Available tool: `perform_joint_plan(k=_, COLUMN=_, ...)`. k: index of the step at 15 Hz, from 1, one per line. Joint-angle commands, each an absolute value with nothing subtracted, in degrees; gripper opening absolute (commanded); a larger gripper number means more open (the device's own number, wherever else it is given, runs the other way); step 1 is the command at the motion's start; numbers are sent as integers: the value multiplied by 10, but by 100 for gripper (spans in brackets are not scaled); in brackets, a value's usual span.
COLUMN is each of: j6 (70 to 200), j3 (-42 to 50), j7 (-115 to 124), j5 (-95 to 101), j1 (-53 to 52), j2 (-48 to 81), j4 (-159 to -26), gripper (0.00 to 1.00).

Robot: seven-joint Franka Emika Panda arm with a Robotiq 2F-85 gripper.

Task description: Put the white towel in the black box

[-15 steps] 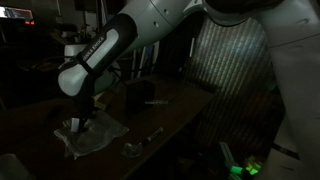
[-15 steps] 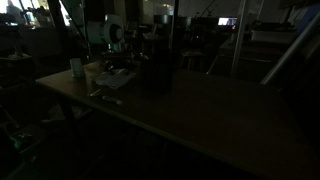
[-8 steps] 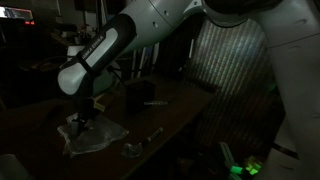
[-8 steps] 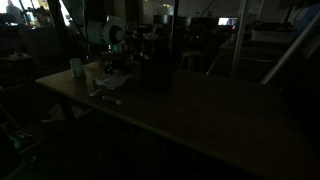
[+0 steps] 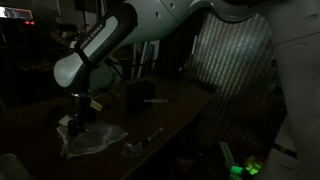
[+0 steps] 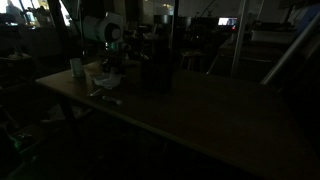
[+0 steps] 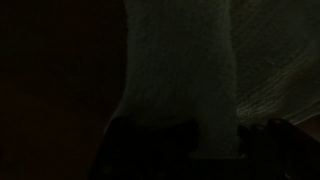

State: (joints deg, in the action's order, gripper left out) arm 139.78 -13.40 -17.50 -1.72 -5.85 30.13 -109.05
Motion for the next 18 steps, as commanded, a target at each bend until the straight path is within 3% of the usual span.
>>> perform_joint_plan(k=1, j6=1397, j3=-147, j7=-178, j5=-46, j1=-50, j2=245, j4=-1131, gripper=0)
perform_joint_plan(k=12, j6=1315, j3=-87, j7=-146, j5=14, j1=-51, j2=61, j4=-1181, gripper=0)
perform_joint_plan(k=18, j6=1275, j3=-24, j7=-140, j5=84, j1=-17, j2=23, j4=-1158, gripper=0)
